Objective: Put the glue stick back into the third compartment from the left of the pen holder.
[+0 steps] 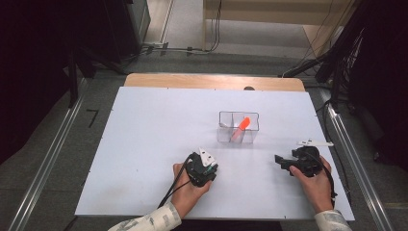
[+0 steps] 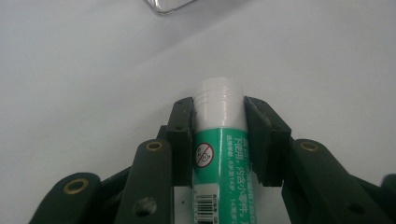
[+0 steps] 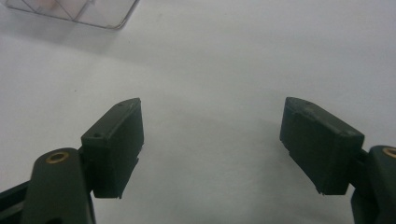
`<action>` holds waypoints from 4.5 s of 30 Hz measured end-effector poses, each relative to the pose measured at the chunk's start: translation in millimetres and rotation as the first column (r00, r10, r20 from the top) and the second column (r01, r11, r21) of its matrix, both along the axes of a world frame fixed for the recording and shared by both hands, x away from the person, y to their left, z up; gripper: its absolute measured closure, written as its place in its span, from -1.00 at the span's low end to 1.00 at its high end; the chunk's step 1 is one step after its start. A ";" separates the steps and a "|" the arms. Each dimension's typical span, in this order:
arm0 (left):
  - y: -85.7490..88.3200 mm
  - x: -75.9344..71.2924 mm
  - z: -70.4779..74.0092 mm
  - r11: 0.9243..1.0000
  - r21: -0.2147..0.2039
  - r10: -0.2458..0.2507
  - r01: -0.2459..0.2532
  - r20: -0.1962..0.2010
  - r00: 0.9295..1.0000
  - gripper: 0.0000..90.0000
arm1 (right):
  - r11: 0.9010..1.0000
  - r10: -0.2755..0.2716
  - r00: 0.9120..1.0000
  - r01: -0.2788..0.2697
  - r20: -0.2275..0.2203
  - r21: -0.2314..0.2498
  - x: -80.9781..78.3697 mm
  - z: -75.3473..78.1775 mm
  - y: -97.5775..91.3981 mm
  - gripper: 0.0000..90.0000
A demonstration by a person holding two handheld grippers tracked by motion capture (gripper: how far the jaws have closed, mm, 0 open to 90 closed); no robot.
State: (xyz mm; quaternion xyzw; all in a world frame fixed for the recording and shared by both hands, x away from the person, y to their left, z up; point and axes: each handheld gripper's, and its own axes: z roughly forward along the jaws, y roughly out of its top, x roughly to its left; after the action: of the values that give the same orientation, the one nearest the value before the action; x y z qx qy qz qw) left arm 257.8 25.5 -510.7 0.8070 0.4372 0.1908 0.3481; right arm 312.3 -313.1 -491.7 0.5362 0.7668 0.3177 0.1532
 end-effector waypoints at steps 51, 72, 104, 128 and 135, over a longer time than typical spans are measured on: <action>5.4 33.5 34.2 0.972 -0.233 0.023 -0.020 0.011 1.000 0.45 | 0.993 0.098 0.994 -0.101 0.039 0.063 -11.5 11.8 33.4 -0.55; -4.0 35.3 36.3 0.966 -0.257 0.020 -0.015 0.019 1.000 0.45 | 0.966 0.195 0.981 -0.195 0.022 0.171 -15.1 11.4 67.0 -0.55; -15.6 36.9 36.5 0.963 -0.271 0.014 -0.006 0.027 1.000 0.45 | 0.904 0.301 0.953 -0.283 -0.009 0.320 -13.9 2.8 116.6 -0.54; -16.3 37.4 37.7 0.955 -0.298 0.023 -0.011 0.036 0.999 0.45 | 0.889 0.326 0.945 -0.308 0.004 0.340 -13.3 2.8 129.4 -0.52; -18.1 36.0 38.1 0.954 -0.300 0.018 -0.006 0.037 0.999 0.45 | 0.876 0.332 0.943 -0.308 -0.001 0.371 -12.0 2.1 132.3 -0.52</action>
State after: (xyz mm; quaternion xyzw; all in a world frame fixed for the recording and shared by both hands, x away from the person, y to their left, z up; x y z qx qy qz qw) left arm 293.8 7.5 -472.6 0.7384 0.4588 0.1402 0.4739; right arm 300.3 -180.8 -489.6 0.4312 0.7766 0.4583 -0.0290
